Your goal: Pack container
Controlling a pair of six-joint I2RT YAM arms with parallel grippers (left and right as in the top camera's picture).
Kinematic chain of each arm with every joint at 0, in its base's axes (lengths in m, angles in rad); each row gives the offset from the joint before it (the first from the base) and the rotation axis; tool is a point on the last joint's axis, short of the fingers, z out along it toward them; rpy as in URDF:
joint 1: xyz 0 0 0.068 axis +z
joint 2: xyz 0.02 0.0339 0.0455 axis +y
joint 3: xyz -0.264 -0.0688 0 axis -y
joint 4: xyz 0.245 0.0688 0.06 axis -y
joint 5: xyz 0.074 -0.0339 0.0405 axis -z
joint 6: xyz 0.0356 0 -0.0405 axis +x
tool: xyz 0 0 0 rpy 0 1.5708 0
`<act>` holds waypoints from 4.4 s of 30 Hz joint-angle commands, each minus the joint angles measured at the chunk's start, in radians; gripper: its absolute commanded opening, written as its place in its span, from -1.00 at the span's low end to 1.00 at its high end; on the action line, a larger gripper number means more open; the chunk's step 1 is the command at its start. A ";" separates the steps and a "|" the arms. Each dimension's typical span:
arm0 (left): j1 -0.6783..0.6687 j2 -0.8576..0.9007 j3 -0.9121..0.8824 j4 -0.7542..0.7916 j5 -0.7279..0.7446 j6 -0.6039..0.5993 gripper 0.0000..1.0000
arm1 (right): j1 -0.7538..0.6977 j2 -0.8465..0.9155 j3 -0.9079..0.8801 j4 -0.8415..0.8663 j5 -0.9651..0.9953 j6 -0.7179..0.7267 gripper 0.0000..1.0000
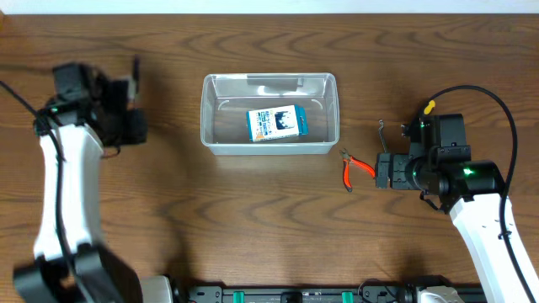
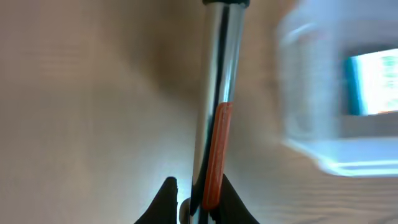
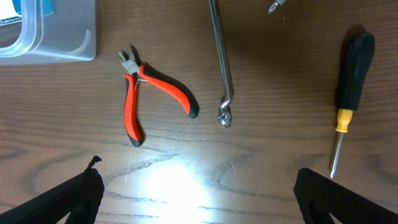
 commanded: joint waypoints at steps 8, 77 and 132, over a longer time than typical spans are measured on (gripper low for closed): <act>-0.418 -0.069 0.013 0.051 0.053 0.818 -0.88 | 0.003 -0.001 0.016 0.004 -0.005 -0.008 0.99; -0.518 0.378 0.010 0.368 -0.037 0.590 -0.15 | 0.003 -0.001 0.016 -0.038 -0.004 -0.016 0.98; -0.349 -0.229 0.019 0.013 -0.161 -0.106 0.96 | 0.003 -0.001 0.246 0.025 -0.083 -0.188 0.98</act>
